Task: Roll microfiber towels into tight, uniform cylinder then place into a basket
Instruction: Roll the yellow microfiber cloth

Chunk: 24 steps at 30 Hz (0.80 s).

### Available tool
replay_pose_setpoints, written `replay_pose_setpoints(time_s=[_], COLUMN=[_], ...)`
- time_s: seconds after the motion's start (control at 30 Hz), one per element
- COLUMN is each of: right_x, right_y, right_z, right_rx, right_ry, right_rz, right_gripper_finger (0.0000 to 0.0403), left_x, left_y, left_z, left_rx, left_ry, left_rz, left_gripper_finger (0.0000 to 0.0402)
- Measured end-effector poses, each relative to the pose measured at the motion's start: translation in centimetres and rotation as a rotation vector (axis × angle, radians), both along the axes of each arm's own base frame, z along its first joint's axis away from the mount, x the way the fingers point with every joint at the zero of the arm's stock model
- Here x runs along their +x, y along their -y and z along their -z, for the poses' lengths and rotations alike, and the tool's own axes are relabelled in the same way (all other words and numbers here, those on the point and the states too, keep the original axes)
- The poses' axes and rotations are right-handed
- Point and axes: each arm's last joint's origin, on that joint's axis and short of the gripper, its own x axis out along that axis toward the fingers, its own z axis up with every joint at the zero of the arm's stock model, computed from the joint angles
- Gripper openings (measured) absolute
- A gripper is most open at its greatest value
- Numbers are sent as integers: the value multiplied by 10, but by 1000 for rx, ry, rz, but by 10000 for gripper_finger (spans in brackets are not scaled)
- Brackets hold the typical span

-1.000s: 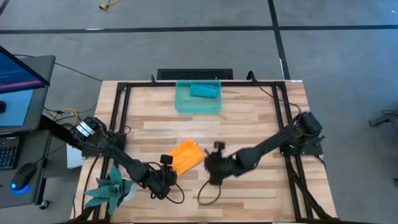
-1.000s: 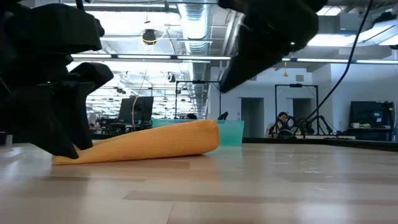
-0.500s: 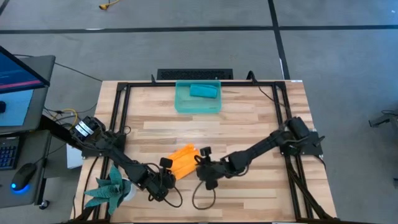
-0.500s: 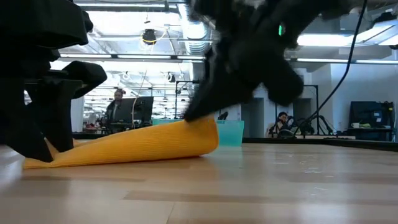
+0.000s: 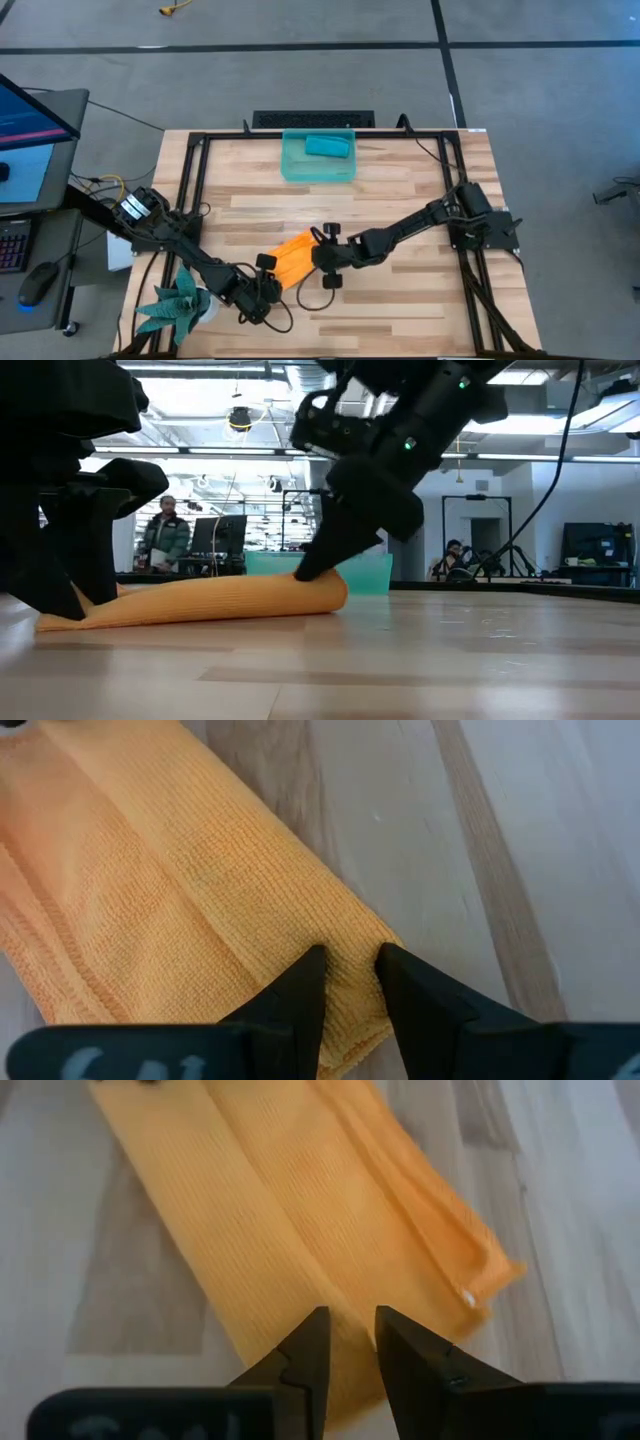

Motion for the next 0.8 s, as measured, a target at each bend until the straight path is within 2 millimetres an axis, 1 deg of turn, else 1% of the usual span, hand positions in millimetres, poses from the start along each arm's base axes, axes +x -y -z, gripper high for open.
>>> replay_pose_setpoints(time_s=[0.2, 0.63, 0.7, 0.8], right_x=[-2, -2, 2, 2], right_y=[9, 8, 8, 10], right_z=[3, 4, 16, 26], right_rx=[30, 87, 91, 83], right_ry=[-53, -67, -74, -109], right_rz=[37, 30, 42, 51], right_gripper_finger=[106, 101, 95, 86], left_x=[-2, -2, -2, -1], left_y=[-1, -2, -2, -2], left_z=[-9, -13, -13, -13], left_rx=[-29, -43, -44, -46], left_ry=[25, 41, 41, 42], left_rz=[-28, -45, -50, -52], left_gripper_finger=[96, 96, 96, 96])
